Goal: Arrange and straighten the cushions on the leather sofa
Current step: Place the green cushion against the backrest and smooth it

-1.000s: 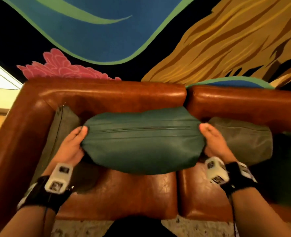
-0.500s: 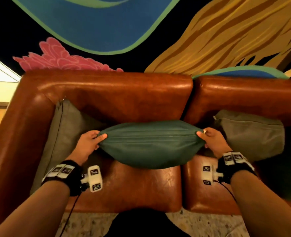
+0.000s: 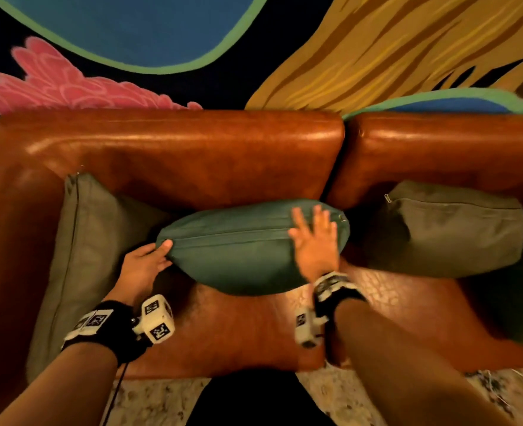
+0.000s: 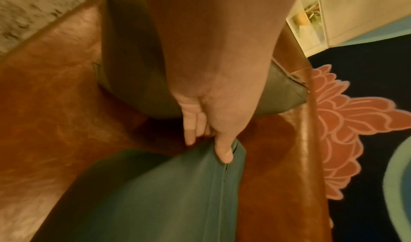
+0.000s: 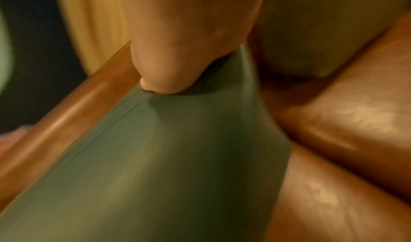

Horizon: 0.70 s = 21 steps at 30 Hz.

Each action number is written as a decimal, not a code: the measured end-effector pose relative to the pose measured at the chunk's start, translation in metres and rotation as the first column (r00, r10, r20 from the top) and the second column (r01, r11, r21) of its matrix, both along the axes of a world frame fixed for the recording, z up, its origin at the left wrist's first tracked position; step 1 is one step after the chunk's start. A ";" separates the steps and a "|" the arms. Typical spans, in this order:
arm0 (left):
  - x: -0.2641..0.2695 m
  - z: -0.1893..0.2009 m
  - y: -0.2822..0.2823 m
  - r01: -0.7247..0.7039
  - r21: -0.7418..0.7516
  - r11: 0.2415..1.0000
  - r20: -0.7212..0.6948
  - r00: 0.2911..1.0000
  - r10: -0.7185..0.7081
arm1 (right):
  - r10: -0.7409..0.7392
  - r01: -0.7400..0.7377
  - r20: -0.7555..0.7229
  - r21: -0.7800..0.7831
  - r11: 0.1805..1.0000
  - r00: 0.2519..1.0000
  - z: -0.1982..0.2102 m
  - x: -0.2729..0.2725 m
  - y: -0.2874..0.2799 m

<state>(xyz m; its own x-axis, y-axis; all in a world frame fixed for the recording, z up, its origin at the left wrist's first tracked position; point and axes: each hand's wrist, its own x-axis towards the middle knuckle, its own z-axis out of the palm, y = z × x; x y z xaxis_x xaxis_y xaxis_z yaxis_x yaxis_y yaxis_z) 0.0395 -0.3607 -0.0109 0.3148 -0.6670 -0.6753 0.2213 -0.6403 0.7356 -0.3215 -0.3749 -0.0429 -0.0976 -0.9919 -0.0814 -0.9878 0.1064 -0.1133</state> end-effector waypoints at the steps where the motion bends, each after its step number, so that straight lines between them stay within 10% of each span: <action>1: 0.003 -0.001 0.000 -0.015 0.009 1.000 -0.027 1.000 0.015 | -0.235 0.232 0.057 0.059 0.971 0.970 -0.004 -0.034 -0.005; 3: -0.002 0.002 -0.004 -0.058 0.005 0.998 -0.080 0.995 0.058 | -0.637 0.547 0.397 0.327 0.771 0.661 0.012 -0.067 -0.015; 5: -0.016 0.009 -0.014 -0.078 -0.004 0.997 -0.158 0.985 0.076 | -0.656 0.449 0.751 0.564 0.693 0.068 0.030 -0.067 -0.024; 6: -0.025 0.015 -0.020 -0.077 -0.011 0.997 -0.194 0.978 0.073 | -0.597 0.410 0.799 0.570 0.712 -0.074 0.041 -0.061 -0.028; 21: 0.002 0.018 -0.018 -0.006 0.163 0.987 -0.100 0.995 0.023 | -0.581 0.527 0.814 0.499 0.688 -0.013 0.076 -0.087 -0.029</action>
